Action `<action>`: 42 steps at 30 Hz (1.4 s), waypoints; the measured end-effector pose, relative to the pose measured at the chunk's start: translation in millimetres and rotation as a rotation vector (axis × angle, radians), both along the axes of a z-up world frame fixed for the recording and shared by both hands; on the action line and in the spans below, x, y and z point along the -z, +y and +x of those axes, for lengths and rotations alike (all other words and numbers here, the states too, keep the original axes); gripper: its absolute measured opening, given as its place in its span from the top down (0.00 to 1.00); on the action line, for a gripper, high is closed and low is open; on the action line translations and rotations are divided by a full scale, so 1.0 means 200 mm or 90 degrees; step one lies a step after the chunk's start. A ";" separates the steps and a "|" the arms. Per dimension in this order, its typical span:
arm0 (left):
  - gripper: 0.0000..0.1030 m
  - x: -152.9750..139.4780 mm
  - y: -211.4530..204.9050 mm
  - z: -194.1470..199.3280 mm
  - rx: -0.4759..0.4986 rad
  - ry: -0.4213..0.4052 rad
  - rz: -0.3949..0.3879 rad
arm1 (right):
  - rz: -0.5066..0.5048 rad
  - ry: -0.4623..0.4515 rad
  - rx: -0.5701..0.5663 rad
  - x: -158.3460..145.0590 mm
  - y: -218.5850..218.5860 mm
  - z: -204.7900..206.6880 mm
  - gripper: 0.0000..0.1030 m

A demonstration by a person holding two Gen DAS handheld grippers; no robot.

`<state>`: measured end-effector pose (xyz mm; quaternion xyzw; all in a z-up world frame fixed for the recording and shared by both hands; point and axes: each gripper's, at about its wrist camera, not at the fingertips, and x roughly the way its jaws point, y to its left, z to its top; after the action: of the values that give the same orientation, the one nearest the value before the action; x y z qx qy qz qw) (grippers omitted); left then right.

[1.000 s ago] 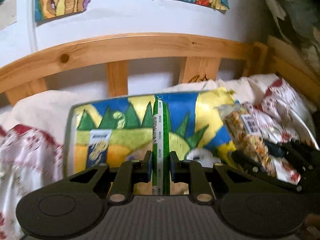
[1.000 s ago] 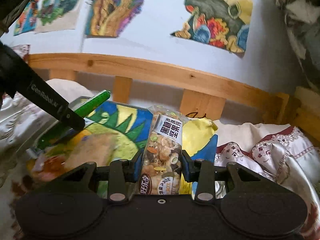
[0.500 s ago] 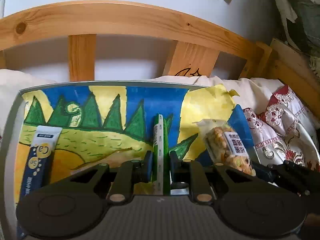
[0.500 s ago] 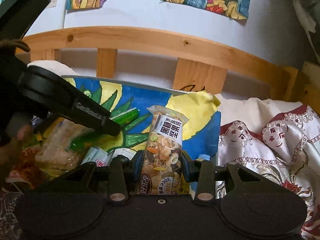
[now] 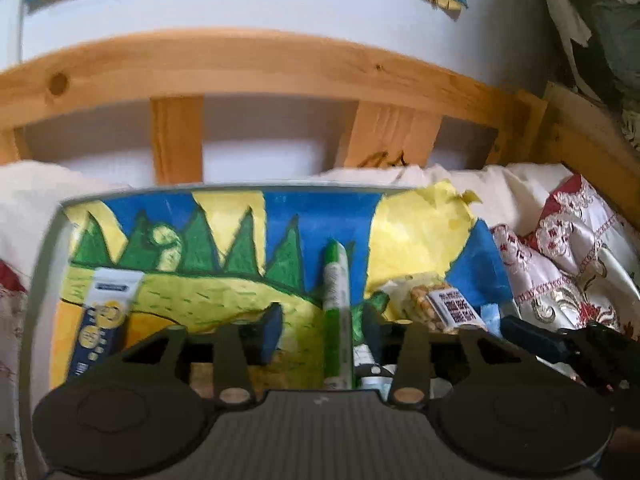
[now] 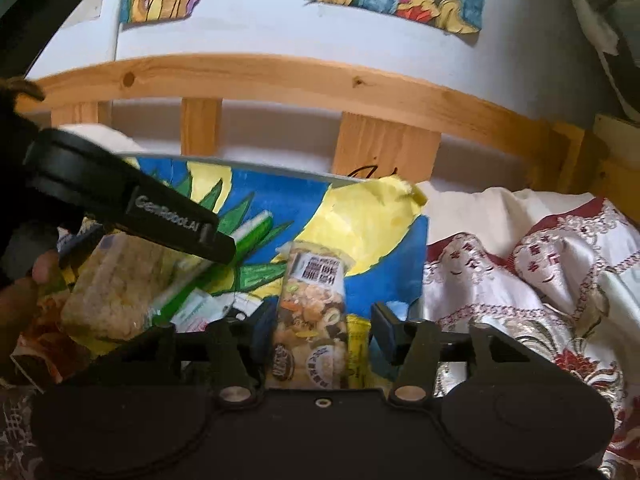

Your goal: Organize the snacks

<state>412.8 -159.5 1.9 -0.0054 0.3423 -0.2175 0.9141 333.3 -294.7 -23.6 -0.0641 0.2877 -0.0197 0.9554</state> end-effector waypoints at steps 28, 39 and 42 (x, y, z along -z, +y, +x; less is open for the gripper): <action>0.03 -0.35 0.32 -0.67 -0.093 -0.128 -0.026 | 0.017 -0.119 0.019 -0.45 0.06 -0.56 0.03; 0.01 -0.40 0.43 -0.99 -0.133 -0.151 -0.026 | 0.036 -0.134 0.031 -0.54 0.09 -0.84 0.01; 0.01 -0.38 0.48 -1.07 -0.147 -0.147 -0.030 | 0.036 -0.133 0.029 -0.55 0.11 -0.92 0.01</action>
<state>198.5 -63.8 77.4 -0.0413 0.2271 -0.1183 0.9658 149.2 -273.6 86.3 -0.0277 0.1886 -0.0401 0.9809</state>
